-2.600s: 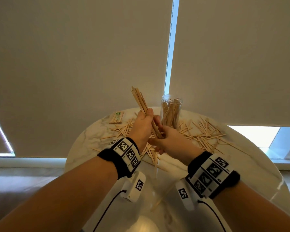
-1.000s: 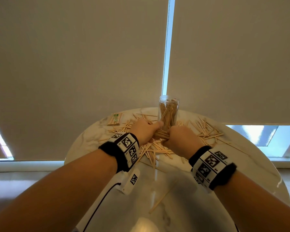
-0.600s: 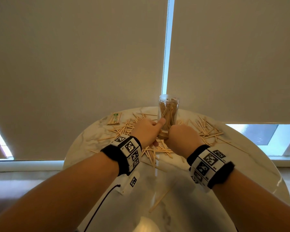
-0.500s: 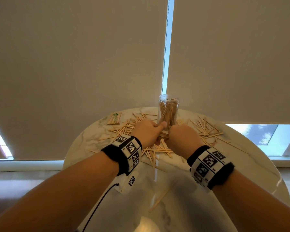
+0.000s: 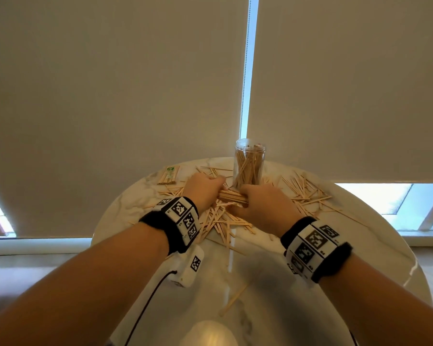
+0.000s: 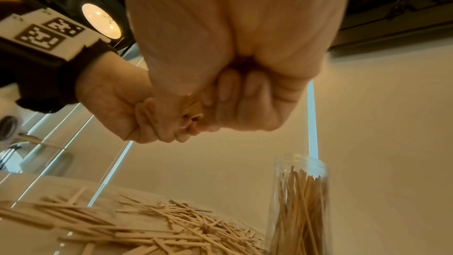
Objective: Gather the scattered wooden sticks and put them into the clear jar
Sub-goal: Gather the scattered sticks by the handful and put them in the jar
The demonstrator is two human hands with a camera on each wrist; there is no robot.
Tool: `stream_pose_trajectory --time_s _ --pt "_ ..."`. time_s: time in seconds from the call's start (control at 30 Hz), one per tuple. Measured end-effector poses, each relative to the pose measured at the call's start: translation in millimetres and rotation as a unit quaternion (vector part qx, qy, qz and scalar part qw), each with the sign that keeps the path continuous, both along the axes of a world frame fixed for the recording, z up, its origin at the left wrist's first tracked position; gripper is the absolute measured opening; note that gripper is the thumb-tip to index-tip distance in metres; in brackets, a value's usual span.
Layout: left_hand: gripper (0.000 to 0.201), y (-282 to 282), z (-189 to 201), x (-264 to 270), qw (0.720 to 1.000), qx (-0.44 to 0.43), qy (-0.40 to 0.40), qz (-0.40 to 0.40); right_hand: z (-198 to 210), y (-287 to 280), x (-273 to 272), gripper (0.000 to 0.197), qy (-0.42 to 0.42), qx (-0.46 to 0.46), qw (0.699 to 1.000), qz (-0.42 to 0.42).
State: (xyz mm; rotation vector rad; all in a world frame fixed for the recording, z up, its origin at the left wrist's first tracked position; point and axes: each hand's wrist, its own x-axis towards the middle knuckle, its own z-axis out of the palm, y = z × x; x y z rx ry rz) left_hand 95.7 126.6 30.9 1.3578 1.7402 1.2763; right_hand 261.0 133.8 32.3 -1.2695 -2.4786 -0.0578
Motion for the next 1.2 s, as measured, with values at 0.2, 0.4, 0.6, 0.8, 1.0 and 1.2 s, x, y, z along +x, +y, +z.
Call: stream_pose_trajectory --time_s 0.2,0.4,0.6,0.8,1.0,1.2 --pt "0.048 15.0 -3.1 -9.0 0.994 -0.036 -0.088 -0.044 9.5 9.0 -0.9 0.047 0.047 -0.028 0.998 0.040" --pt "0.035 64.0 5.7 -12.1 0.981 -0.026 -0.192 -0.010 64.4 73.1 24.2 0.044 0.057 -0.023 0.997 -0.049" --pt "0.063 132.3 19.8 -4.2 0.998 -0.029 -0.033 -0.037 116.4 167.1 17.4 0.051 -0.054 0.012 0.983 -0.173" --pt "0.131 188.8 11.1 14.4 0.996 -0.040 0.003 -0.083 124.2 229.8 -30.3 0.044 -0.206 0.009 0.964 -0.168" --pt "0.105 216.2 -6.0 17.9 0.994 -0.011 0.036 -0.103 103.4 259.1 -59.9 0.041 -0.285 -0.023 0.950 -0.122" --pt "0.100 215.1 -13.2 11.0 0.993 0.000 0.037 -0.113 108.1 282.0 -72.5 0.047 -0.379 0.006 0.914 -0.143"
